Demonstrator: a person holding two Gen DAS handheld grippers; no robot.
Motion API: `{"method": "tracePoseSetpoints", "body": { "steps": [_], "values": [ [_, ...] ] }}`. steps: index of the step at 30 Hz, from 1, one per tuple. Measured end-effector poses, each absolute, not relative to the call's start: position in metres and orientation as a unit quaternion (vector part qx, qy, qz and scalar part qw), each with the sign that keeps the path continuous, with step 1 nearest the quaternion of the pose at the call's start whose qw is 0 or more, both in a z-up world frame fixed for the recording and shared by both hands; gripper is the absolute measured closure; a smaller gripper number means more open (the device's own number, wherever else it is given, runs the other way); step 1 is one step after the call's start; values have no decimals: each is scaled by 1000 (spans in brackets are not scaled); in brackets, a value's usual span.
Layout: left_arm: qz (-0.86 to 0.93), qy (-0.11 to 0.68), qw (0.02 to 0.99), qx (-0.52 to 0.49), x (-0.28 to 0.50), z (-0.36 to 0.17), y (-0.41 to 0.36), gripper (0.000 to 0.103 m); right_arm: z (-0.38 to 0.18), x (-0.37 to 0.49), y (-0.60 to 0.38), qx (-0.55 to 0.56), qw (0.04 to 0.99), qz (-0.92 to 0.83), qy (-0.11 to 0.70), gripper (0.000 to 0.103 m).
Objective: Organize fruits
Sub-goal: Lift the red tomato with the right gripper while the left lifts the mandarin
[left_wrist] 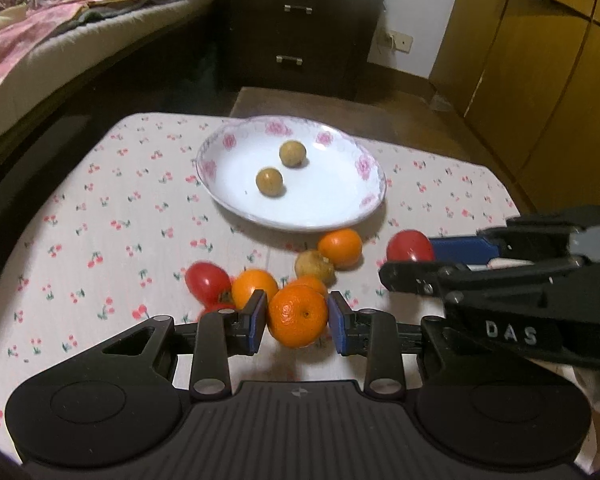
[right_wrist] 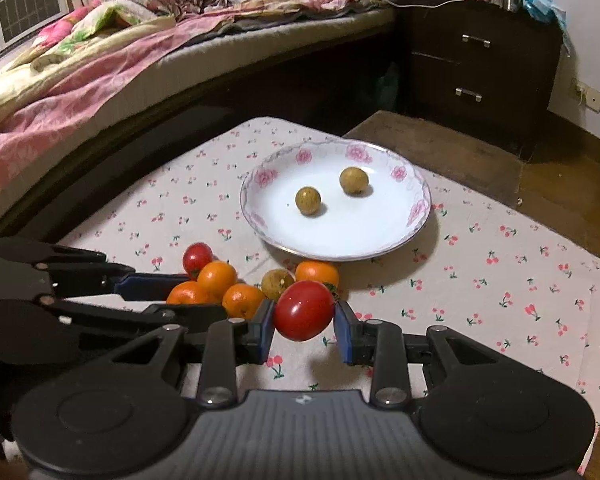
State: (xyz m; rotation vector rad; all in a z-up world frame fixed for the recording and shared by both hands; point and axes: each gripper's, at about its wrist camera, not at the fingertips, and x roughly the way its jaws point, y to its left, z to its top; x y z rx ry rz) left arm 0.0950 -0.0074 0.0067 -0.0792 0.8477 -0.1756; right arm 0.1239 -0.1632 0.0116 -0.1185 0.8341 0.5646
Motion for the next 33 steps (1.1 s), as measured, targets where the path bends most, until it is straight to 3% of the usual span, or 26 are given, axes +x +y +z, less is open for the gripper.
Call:
{"method": "tracePoseSetpoints", "body": {
  "steps": [14, 24, 30, 33],
  "values": [
    [-81, 399, 913, -33, 112, 17, -8, 63, 20, 131, -168, -40, 883, 259, 390, 81],
    [-39, 465, 882, -60, 54, 0, 56, 54, 17, 130, -167, -38, 878, 267, 395, 81],
    [-45, 454, 887, -71, 53, -1, 54, 44, 19, 124, -150, -54, 875, 279, 392, 81],
    [-57, 456, 887, -42, 53, -5, 41, 43, 19, 121, -148, -58, 874, 285, 391, 81]
  ]
}}
